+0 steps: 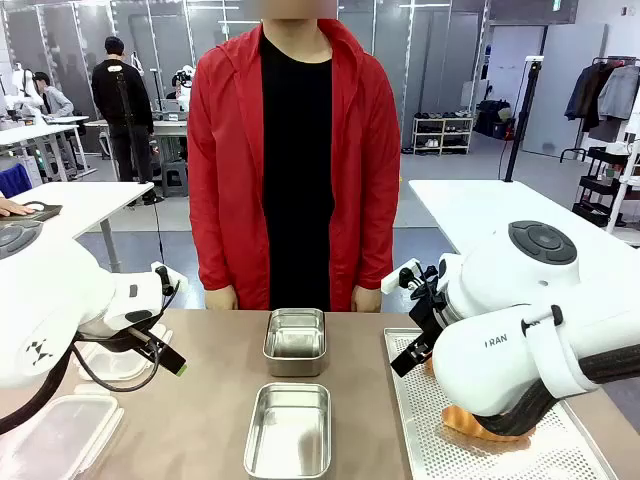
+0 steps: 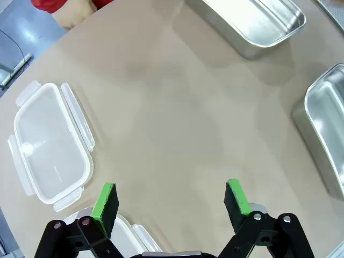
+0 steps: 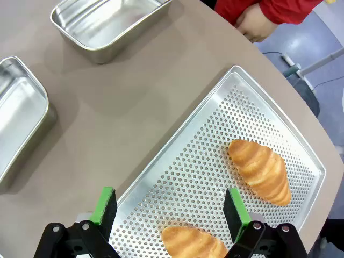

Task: Place the bread into the airtight container.
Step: Pick up a Butter Roll and place it into an empty Airtight Container.

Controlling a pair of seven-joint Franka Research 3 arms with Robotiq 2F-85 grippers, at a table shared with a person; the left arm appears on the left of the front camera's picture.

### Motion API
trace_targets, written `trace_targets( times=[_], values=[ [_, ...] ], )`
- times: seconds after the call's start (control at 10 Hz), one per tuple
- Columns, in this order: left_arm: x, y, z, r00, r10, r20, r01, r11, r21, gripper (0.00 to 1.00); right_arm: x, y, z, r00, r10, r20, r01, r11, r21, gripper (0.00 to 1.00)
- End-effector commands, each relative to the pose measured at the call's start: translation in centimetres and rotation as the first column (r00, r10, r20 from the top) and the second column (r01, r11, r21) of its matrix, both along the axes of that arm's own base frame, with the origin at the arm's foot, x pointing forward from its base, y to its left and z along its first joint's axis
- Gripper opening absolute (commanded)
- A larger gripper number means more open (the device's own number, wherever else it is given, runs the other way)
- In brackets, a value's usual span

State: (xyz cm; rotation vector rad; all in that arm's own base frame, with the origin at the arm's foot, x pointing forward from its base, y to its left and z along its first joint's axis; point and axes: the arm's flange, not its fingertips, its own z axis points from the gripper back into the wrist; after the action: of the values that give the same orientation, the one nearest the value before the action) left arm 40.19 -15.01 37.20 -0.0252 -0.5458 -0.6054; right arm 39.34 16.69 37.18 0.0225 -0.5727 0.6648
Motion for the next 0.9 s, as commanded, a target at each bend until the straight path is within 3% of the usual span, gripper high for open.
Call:
trace_targets(
  times=[0.0, 0.8],
  values=[
    [-0.01, -0.03, 0.0, 1.0, 0.0, 0.0, 0.0, 1.0, 0.0, 1.0, 0.0, 0.0, 0.0, 1.0, 0.0, 0.0, 0.0, 1.0, 0.0, 1.0],
    [-0.01, -0.03, 0.0, 1.0, 0.0, 0.0, 0.0, 1.0, 0.0, 1.0, 0.0, 0.0, 0.0, 1.0, 0.0, 0.0, 0.0, 1.0, 0.0, 1.0]
  ],
)
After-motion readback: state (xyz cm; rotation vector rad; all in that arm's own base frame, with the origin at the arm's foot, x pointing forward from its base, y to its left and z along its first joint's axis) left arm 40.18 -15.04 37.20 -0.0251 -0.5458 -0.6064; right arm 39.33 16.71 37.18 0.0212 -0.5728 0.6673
